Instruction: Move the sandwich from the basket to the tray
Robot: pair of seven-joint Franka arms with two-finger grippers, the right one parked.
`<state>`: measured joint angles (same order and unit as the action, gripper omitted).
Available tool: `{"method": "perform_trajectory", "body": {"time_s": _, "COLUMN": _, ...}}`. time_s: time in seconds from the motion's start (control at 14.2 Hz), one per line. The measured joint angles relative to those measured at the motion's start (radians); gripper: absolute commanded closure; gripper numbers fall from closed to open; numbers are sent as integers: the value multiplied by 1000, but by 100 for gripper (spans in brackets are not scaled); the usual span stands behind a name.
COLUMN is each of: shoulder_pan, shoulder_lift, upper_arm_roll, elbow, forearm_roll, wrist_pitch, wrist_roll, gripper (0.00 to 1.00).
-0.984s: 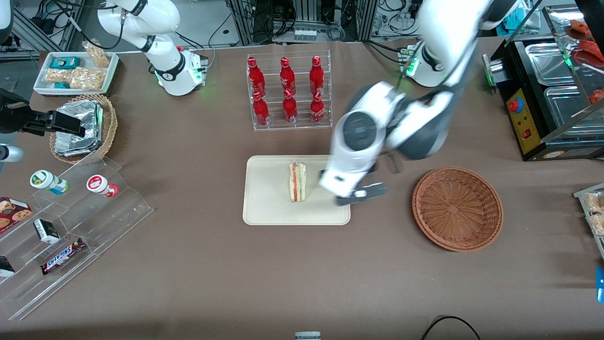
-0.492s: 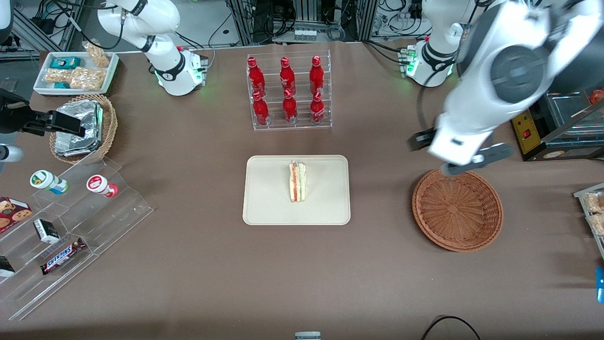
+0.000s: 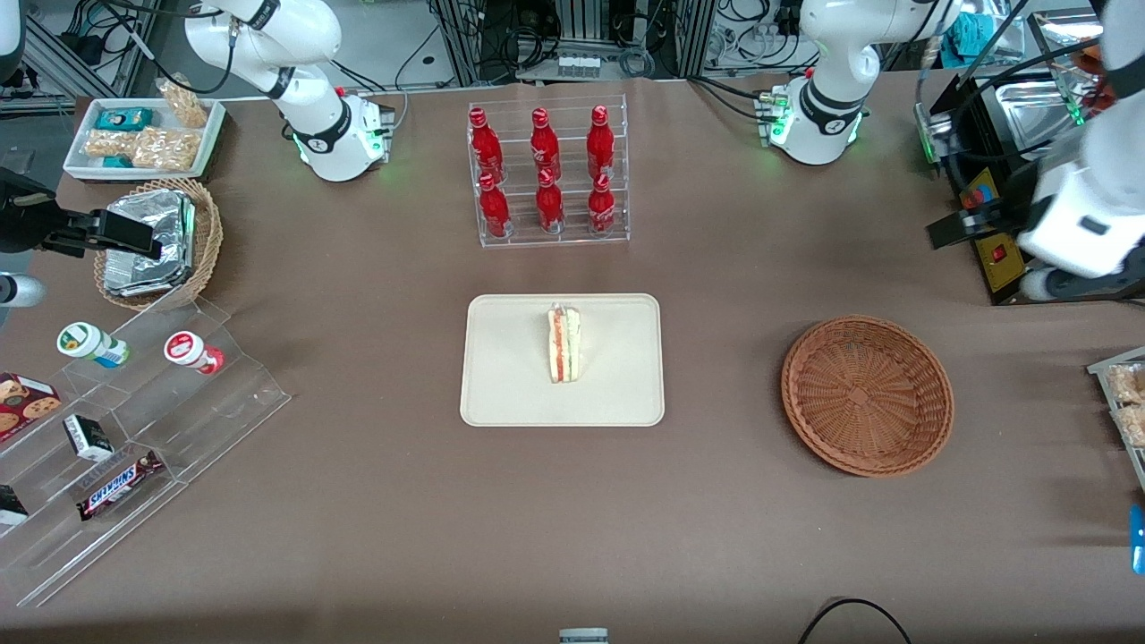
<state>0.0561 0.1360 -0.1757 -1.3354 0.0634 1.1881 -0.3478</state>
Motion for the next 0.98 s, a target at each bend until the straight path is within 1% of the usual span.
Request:
{"method": "perform_trajectory", "body": {"time_s": 0.14, "shoulder_pan": 4, "shoulder_lift": -4, "upper_arm_roll": -3, "elbow": -3, "forearm_roll": 14, "wrist_pitch": -4, "wrist_roll": 13, "gripper": 0}}
{"method": "perform_trajectory", "body": {"time_s": 0.49, "shoulder_pan": 2, "shoulder_lift": -16, "upper_arm_roll": -14, "elbow": -16, "forearm_roll": 15, "wrist_pitch": -15, "wrist_roll": 16, "gripper": 0}}
{"method": "perform_trajectory", "body": {"time_s": 0.77, "shoulder_pan": 1, "shoulder_lift": -129, "upper_arm_roll": -16, "elbow": -152, "forearm_roll": 15, "wrist_pitch": 11, "wrist_roll": 40, "gripper": 0}}
{"method": "perform_trajectory", "body": {"time_s": 0.98, "shoulder_pan": -1, "shoulder_lift": -173, "upper_arm_roll": -21, "elbow": -202, "forearm_roll": 15, "wrist_pitch": 27, "wrist_roll": 45, "gripper": 0}}
